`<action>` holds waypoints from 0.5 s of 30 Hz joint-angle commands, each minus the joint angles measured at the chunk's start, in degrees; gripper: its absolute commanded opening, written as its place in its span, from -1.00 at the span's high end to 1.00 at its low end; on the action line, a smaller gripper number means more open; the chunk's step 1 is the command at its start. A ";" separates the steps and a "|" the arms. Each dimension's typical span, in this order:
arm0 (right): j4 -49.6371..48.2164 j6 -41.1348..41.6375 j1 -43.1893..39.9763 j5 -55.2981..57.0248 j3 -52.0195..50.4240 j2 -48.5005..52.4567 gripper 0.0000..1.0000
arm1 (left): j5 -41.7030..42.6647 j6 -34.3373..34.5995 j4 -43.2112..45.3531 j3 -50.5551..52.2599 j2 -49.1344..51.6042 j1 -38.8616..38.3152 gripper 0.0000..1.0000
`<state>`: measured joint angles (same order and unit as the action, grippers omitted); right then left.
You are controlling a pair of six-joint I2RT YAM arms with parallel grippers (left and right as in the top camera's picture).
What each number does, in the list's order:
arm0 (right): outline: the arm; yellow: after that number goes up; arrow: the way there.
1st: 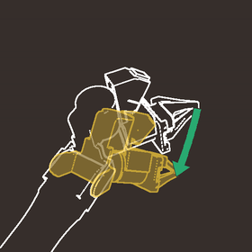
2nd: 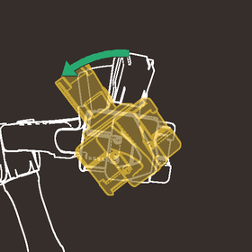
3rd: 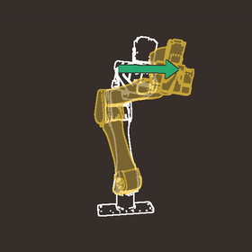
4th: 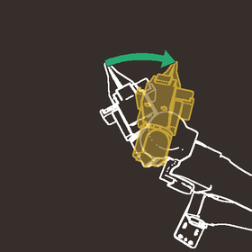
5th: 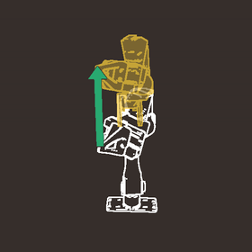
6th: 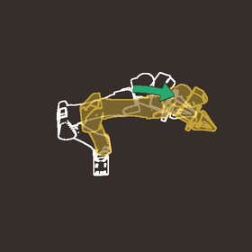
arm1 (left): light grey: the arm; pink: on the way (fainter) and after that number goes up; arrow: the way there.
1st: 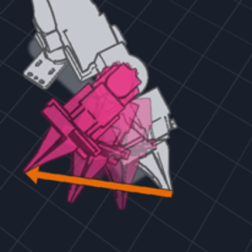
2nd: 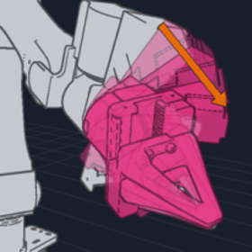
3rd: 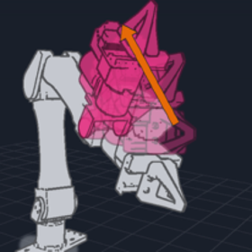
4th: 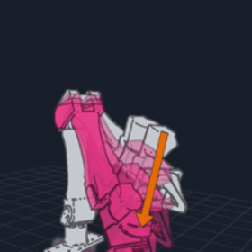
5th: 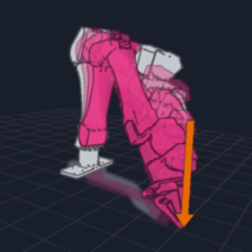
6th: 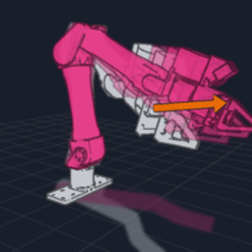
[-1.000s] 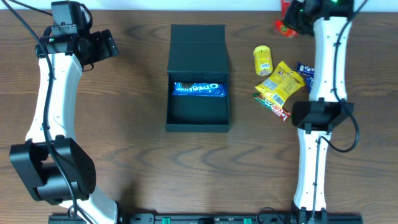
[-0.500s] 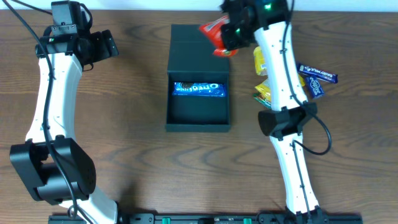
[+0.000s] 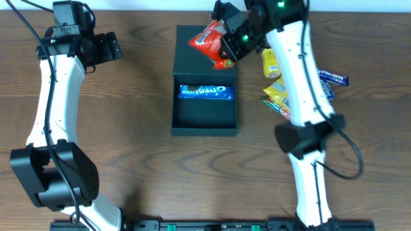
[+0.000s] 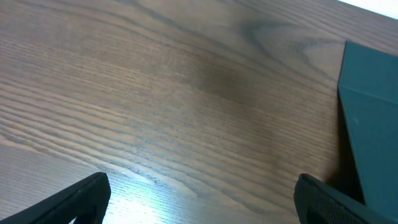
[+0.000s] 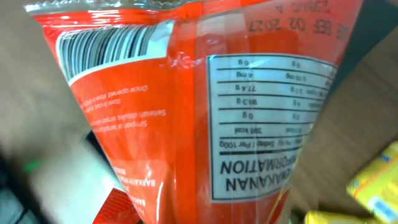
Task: Pack container
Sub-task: 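Carry the red wrapper into the box with the right gripper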
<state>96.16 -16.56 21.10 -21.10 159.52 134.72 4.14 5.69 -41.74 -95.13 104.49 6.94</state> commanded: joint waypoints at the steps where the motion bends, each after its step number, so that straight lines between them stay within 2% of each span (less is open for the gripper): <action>1: -0.52 -5.11 2.84 -1.81 -10.25 -6.36 0.98 | -0.04 -1.01 0.00 0.24 0.63 0.22 -0.91; 3: -1.05 -6.95 4.09 -1.81 -15.06 -7.50 0.97 | -0.04 -1.01 -0.02 0.24 0.63 0.22 -0.91; 7: -2.51 -13.18 7.26 -1.16 -19.91 -7.50 0.97 | -0.04 -1.01 -0.24 0.24 0.63 0.22 -0.91; 9: -4.63 -13.64 8.74 0.59 -21.20 -7.50 0.97 | -0.07 -1.03 -0.39 0.24 0.63 0.22 -0.91; 11: -6.97 -10.47 9.62 0.98 -21.88 -7.50 0.97 | -0.07 -1.01 -0.68 0.24 0.63 0.22 -0.91; 15: -12.09 1.46 10.32 1.22 -24.02 -7.48 0.97 | -0.07 -1.01 -1.73 0.24 0.63 0.22 -0.91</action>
<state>85.45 -22.79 31.31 -19.88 136.46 127.59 4.12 5.69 -43.00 -95.13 104.49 6.94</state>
